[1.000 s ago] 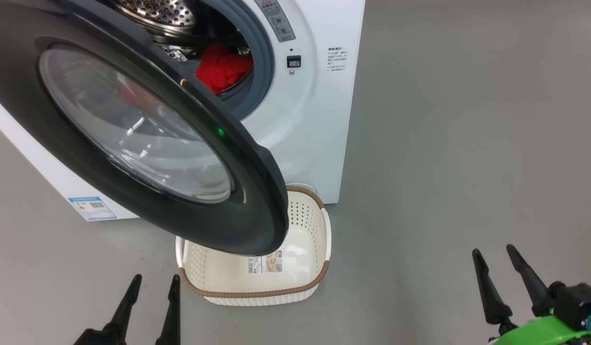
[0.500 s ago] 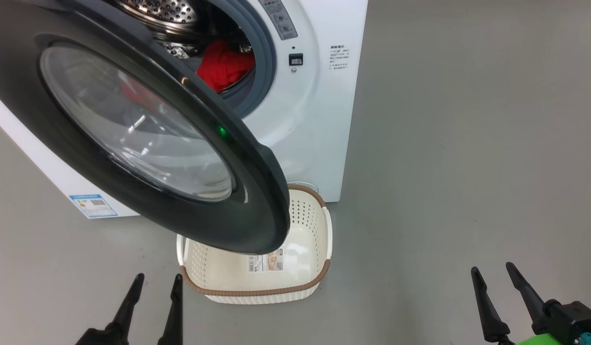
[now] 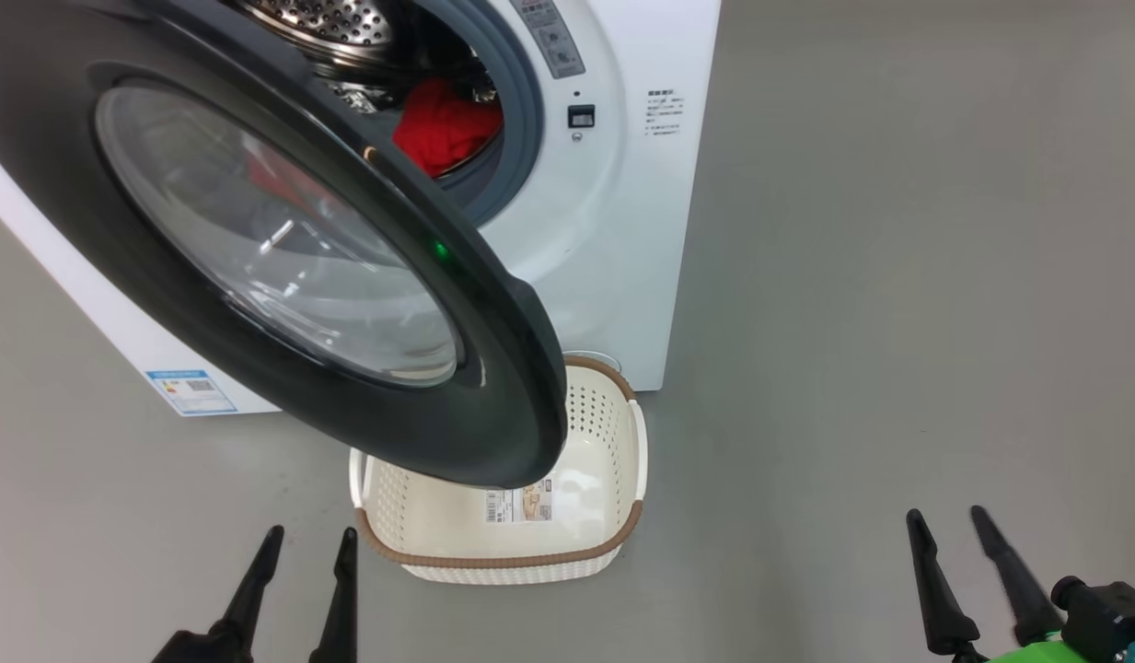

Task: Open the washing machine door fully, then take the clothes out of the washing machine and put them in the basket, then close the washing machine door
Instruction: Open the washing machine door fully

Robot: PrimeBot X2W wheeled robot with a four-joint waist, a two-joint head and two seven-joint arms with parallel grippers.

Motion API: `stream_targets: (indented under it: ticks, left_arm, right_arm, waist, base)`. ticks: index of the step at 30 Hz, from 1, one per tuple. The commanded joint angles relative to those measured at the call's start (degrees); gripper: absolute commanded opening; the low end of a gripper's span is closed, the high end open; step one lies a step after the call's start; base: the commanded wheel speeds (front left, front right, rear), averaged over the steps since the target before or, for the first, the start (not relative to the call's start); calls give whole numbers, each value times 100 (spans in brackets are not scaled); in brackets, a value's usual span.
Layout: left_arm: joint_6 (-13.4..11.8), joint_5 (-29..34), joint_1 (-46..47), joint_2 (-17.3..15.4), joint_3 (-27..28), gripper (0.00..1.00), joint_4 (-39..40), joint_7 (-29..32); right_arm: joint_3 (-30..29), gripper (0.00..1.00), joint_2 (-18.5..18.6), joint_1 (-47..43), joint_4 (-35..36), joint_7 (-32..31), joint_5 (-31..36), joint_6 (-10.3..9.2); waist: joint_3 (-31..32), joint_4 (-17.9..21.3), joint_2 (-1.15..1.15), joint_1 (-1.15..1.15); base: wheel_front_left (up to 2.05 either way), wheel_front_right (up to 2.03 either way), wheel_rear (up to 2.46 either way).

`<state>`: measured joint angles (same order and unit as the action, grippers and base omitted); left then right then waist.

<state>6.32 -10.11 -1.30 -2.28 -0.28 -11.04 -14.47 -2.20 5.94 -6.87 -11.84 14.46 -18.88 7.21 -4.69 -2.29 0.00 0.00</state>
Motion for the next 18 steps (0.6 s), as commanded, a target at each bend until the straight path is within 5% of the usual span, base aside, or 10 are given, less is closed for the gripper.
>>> stream_targets:
  ticks: [1, 8, 13, 18]
  left_arm:
    - [-24, 4, 54, -60, 130, 100, 136, -52]
    - [-34, -65, 60, -60, -53, 100, 140, -52]
    - [-87, -175, 80, -60, -182, 100, 136, -52]
    - [-123, -297, 169, -60, -337, 100, 143, -52]
  right_arm:
    - [181, 0, 17, 146, 151, 53, -395, 28]
    - [954, 0, 141, 643, 359, 53, -2769, 28]
    - [1679, 0, 403, 1220, 562, -1, -5277, 28]
    - [1727, 0, 589, 1900, 720, -945, -7211, 28]
  waist:
    - [11, -47, 0, 0]
    - [-3, -315, 0, 0]
    - [-47, -527, 0, 0]
    - [-173, -733, 0, 0]
  base:
    - [0, 0, 0]
    - [0, 0, 0]
    - [0, 0, 0]
    - [0, 0, 0]
